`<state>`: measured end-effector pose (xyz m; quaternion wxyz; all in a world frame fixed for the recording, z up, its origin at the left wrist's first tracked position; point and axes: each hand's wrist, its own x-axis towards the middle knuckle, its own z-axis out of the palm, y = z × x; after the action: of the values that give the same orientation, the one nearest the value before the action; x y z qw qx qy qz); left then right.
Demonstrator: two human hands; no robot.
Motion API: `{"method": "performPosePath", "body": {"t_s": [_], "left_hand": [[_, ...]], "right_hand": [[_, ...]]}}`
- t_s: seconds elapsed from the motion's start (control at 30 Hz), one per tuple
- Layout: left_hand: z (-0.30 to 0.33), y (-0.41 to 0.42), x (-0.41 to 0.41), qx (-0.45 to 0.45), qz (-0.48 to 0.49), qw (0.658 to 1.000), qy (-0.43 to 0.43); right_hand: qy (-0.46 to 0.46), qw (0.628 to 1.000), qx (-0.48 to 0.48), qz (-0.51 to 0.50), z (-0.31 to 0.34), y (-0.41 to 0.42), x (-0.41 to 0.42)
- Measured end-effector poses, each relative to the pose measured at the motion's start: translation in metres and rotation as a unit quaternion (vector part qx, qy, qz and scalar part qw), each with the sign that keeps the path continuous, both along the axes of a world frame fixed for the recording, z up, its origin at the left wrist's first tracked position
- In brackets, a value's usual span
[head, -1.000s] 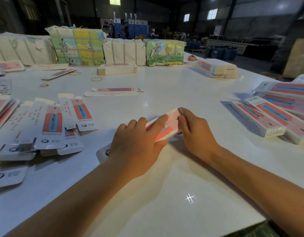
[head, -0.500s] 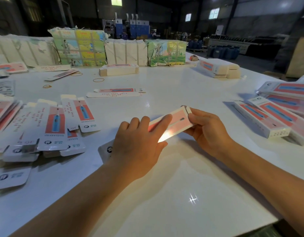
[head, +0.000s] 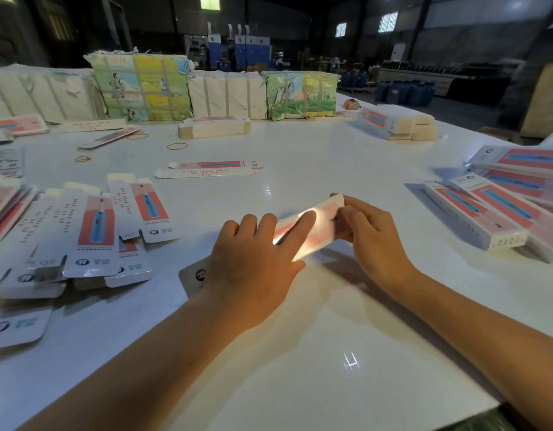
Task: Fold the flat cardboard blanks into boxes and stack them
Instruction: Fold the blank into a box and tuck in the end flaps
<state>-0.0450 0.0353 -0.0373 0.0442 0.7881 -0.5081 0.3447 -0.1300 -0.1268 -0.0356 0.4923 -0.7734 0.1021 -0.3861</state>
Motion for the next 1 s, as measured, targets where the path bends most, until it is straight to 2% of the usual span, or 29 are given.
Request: {"method": "performPosePath", "body": {"t_s": [0.17, 0.33, 0.47, 0.6, 0.63, 0.87, 1.0], "left_hand": [[0.0, 0.001, -0.001, 0.0, -0.007, 1.0, 0.009], [0.001, 0.003, -0.004, 0.018, 0.0, 1.0, -0.011], [0.003, 0.005, -0.004, 0.009, 0.003, 1.0, -0.007], [0.008, 0.004, -0.003, -0.02, 0.024, 0.999, 0.022], [0.008, 0.004, -0.003, -0.025, 0.031, 0.999, 0.022], [0.008, 0.008, 0.008, -0.028, 0.004, 1.0, -0.002], [0.008, 0.017, 0.023, 0.008, -0.041, 0.999, -0.004]], "right_hand": [[0.026, 0.994, -0.088, -0.052, -0.005, 0.001, -0.001], [0.076, 0.984, -0.153, -0.056, -0.004, 0.002, -0.004], [0.073, 0.99, -0.121, -0.009, -0.002, 0.004, -0.002], [0.064, 0.998, 0.02, 0.016, -0.002, 0.001, 0.003], [0.066, 0.997, 0.025, 0.02, -0.003, 0.001, 0.003], [0.054, 0.99, -0.125, 0.022, -0.005, 0.001, -0.003], [0.099, 0.977, -0.184, 0.053, -0.001, -0.007, -0.005]]}}
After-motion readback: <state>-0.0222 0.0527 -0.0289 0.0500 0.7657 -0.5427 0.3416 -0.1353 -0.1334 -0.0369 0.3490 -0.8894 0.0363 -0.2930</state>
